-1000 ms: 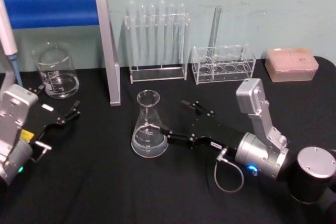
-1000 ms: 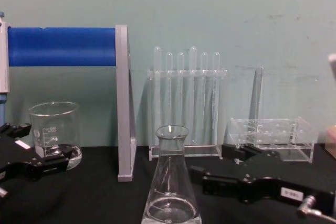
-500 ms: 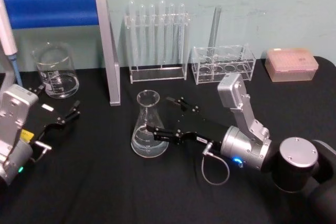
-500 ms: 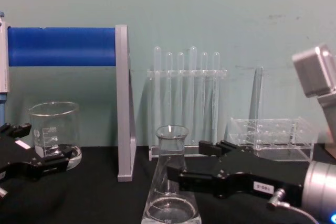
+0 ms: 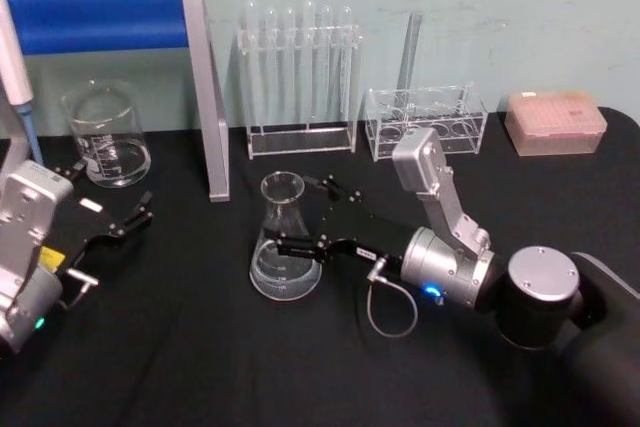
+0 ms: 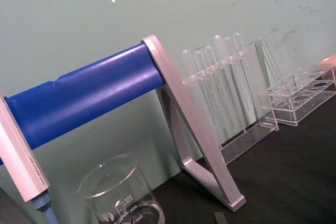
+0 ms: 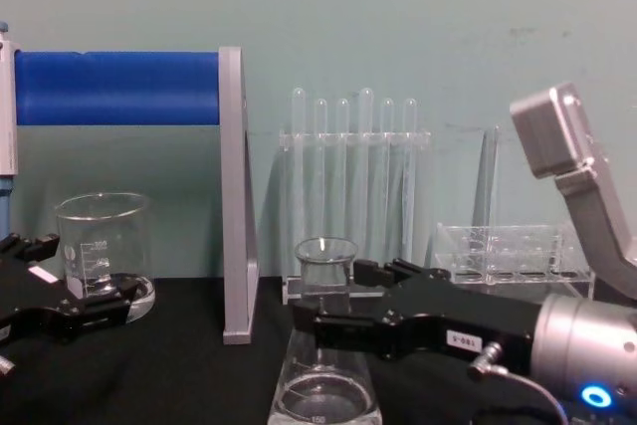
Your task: Grasp the erlenmeyer flask with one hand, shake it three times, then place it back.
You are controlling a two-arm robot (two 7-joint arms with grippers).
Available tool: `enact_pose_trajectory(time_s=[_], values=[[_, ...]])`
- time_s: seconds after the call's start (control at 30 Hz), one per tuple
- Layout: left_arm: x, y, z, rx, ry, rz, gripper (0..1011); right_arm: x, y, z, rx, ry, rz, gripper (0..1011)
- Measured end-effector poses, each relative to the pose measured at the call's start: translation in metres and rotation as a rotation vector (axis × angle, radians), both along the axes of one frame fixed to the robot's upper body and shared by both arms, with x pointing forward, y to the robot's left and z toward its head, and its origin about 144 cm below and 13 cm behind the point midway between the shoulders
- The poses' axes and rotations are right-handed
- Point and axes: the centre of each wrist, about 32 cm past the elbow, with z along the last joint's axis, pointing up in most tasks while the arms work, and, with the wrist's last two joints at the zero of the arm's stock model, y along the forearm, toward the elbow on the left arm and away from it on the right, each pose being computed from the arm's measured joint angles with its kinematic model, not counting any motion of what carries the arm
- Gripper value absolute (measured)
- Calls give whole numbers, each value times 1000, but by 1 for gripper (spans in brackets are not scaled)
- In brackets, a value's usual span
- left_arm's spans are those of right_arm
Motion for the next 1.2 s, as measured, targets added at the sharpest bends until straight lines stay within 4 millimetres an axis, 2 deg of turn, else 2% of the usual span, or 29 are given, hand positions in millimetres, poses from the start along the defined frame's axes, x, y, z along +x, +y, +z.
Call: enact_pose_trajectory(time_s=[0.53, 1.2], values=[[0, 0, 0, 0, 0, 0, 1001, 15, 12, 1, 6, -18, 1, 1000], [0, 0, 0, 0, 0, 0, 1001, 15, 16, 1, 10, -27, 8, 1000]])
